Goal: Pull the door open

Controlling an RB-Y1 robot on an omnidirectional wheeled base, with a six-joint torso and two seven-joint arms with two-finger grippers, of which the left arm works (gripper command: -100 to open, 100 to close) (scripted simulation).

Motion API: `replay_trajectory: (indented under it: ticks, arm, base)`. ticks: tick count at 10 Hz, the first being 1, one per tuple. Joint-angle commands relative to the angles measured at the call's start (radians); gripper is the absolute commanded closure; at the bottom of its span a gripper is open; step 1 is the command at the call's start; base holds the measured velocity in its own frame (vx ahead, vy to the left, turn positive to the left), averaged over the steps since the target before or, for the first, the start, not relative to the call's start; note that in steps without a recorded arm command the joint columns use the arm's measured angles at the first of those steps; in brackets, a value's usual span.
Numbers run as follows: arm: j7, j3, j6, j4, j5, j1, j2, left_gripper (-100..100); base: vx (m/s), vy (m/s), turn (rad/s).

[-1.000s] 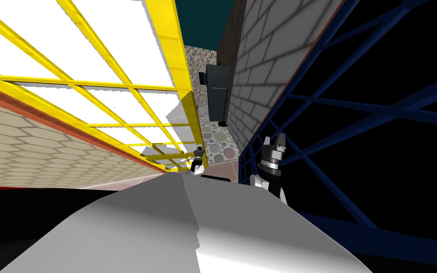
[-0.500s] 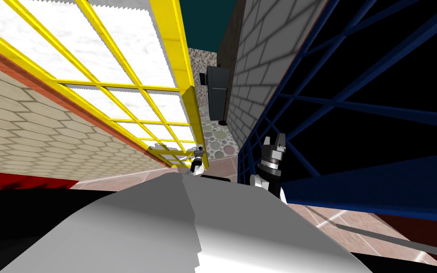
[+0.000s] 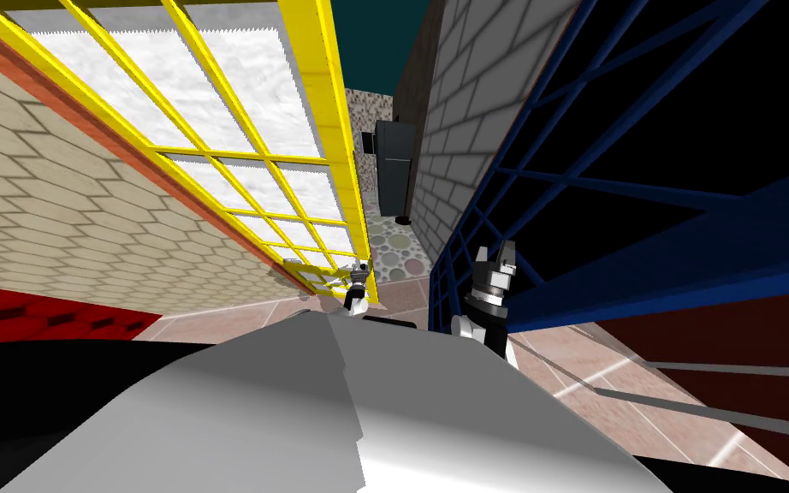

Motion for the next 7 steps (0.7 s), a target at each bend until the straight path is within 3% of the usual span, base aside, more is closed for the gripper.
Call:
replay_trajectory:
  ticks: [1,4,5,7]
  arm:
    - [-0.01,0.009,-0.003,-0.017,0.005,0.016,0.019,100]
    - [0.005,-0.003,0.001,-0.02,-0.006,0.018,0.028,100]
    - [0.031,-0.025,0.007,-0.024,-0.031,0.023,0.034,100]
    - [0.056,-0.045,0.015,-0.028,-0.052,0.026,0.042,100]
  base:
    - [-0.229,0.016,0.034]
    - [-0.175,0.009,0.047]
    - [-0.167,0.026,0.053]
    - [0.016,0.023,-0.156]
